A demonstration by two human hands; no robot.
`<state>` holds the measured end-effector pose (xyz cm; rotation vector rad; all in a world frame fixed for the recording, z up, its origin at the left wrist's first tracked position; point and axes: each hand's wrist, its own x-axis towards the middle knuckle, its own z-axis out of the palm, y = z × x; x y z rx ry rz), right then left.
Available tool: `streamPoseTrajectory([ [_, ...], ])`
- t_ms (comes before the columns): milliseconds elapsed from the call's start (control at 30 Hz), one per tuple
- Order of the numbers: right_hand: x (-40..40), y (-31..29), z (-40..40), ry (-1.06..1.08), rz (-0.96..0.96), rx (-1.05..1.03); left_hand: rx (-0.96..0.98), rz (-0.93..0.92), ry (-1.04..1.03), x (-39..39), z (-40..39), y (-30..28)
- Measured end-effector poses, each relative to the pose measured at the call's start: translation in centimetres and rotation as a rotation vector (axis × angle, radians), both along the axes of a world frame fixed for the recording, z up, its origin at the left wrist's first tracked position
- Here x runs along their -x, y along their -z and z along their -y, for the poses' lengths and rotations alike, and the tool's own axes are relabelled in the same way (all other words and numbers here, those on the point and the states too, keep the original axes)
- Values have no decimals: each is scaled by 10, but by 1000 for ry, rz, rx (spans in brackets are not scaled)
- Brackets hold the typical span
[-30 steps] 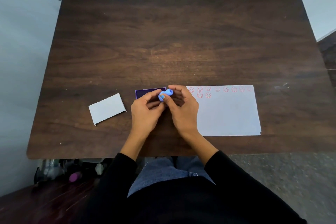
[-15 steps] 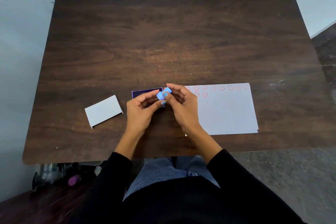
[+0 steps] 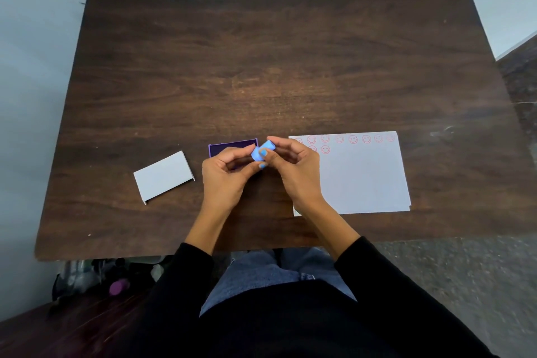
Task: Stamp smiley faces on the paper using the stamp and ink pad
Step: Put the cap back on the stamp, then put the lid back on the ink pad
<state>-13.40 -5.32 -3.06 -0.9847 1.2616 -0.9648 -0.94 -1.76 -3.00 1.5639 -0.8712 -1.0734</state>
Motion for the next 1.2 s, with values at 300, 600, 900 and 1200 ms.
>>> streamPoseTrajectory([
  [300,5,-7,4,-2,-170,119,-32,-56,5,6,4,-6],
  [600,17,5,1,-219,-738,410,-32,76,-168,-9,4,0],
  [900,13,6,-3,-245,-788,466,-18,93,-214,-11,-3,-4],
  [1200,-53,-6,-24,-637,-772,700,-2,320,-601,-36,-36,-5],
])
